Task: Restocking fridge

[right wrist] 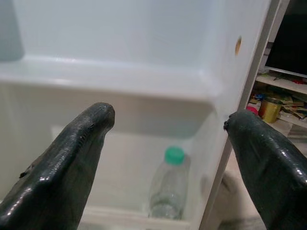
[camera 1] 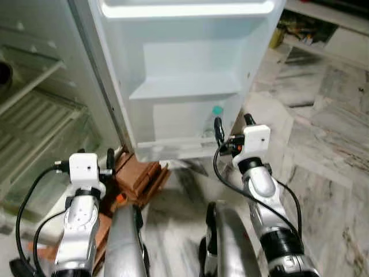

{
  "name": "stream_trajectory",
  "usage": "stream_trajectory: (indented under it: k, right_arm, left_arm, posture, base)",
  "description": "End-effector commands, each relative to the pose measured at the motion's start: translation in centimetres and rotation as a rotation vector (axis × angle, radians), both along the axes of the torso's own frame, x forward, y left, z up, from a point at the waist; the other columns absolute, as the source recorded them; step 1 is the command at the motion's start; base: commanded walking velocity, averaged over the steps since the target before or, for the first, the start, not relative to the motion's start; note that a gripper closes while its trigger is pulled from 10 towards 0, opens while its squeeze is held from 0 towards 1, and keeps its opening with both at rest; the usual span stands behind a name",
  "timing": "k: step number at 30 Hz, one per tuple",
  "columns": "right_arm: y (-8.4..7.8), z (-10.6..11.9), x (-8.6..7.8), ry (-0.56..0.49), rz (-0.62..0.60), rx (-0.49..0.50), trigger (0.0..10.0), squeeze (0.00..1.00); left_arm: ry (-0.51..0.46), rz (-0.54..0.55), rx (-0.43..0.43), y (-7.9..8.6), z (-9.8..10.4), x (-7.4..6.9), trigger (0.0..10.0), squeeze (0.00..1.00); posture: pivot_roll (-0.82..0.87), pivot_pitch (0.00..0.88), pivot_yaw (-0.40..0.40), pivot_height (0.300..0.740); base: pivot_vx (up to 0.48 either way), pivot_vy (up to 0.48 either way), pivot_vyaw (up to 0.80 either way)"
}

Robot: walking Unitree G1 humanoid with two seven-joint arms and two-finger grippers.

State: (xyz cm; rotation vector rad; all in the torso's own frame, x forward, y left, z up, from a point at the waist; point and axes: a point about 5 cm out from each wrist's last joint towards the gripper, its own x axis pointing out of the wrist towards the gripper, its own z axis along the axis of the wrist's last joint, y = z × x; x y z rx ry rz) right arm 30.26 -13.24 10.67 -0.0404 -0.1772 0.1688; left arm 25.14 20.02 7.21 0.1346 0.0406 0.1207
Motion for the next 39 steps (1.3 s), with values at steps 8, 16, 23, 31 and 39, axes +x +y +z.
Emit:
stream_trajectory:
  k: [8, 16, 23, 31, 39]
  right_arm:
    - [-2.7, -0.5, -1.3, 0.043, -0.065, -0.025, 10.0, 0.00]
    - [-2.7, -0.9, -1.7, 0.074, -0.068, -0.051, 10.0, 0.00]
    - [-2.6, -0.9, -1.7, 0.083, -0.063, -0.060, 10.0, 0.00]
    - [-1.8, -1.3, -2.1, 0.088, -0.034, -0.127, 10.0, 0.00]
    - [-1.8, -1.4, -1.9, 0.100, -0.027, -0.123, 10.0, 0.00]
  left_arm:
    - [-0.007, 0.008, 0.000, 0.0, -0.1, -0.2, 10.0, 0.00]
    - [-0.015, -0.030, 0.028, -0.9, 0.0, 0.1, 10.0, 0.00]
    - [-0.015, -0.037, 0.037, -1.1, 0.0, 0.1, 10.0, 0.00]
    - [-0.003, -0.056, 0.070, -1.5, -0.2, 0.4, 10.0, 0.00]
    - [0.006, -0.069, 0.083, -1.7, -0.4, 0.6, 10.0, 0.00]
  posture:
    - [0.08, 0.078, -0.034, 0.707]
    - [0.08, 0.083, -0.031, 0.740]
    - [0.08, 0.083, -0.030, 0.740]
    - [0.08, 0.077, -0.035, 0.740]
    - [0.08, 0.069, -0.036, 0.740]
  base:
    - [0.000, 0.000, 0.00]
    - [0.000, 0.000, 0.00]
    - [0.000, 0.000, 0.00]
    - [0.000, -0.035, 0.00]
    - [0.000, -0.345, 0.00]
